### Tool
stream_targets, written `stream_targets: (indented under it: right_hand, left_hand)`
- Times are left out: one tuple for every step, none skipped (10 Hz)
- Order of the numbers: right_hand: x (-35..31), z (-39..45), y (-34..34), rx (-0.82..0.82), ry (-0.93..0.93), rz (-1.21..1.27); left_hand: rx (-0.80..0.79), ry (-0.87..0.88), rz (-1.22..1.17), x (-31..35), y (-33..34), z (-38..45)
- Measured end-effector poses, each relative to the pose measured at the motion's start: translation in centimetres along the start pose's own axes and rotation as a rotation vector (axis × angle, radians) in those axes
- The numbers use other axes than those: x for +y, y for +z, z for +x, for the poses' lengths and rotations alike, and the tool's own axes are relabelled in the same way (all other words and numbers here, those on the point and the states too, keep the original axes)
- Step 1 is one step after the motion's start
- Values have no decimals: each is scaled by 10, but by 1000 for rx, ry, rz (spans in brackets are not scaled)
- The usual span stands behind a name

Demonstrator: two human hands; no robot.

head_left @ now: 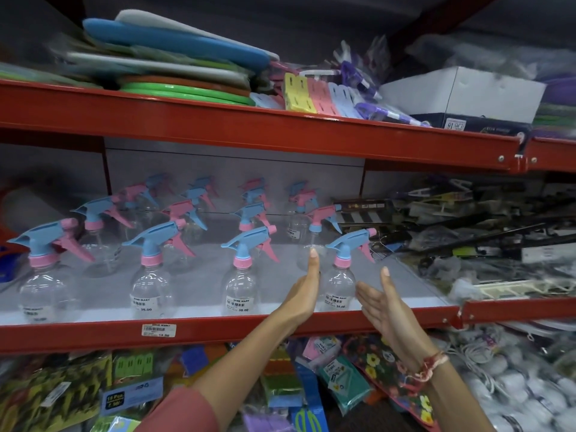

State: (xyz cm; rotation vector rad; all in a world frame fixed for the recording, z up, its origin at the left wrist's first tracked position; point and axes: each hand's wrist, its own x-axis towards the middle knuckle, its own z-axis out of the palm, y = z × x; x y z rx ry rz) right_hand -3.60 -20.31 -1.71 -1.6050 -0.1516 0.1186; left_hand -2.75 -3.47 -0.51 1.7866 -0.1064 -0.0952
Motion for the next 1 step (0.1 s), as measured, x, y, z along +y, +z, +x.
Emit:
stream_targets:
  right_hand:
    - [2,-4,6,121,-67,-81]
  left_hand:
    - [46,11,42,3,-2,-12]
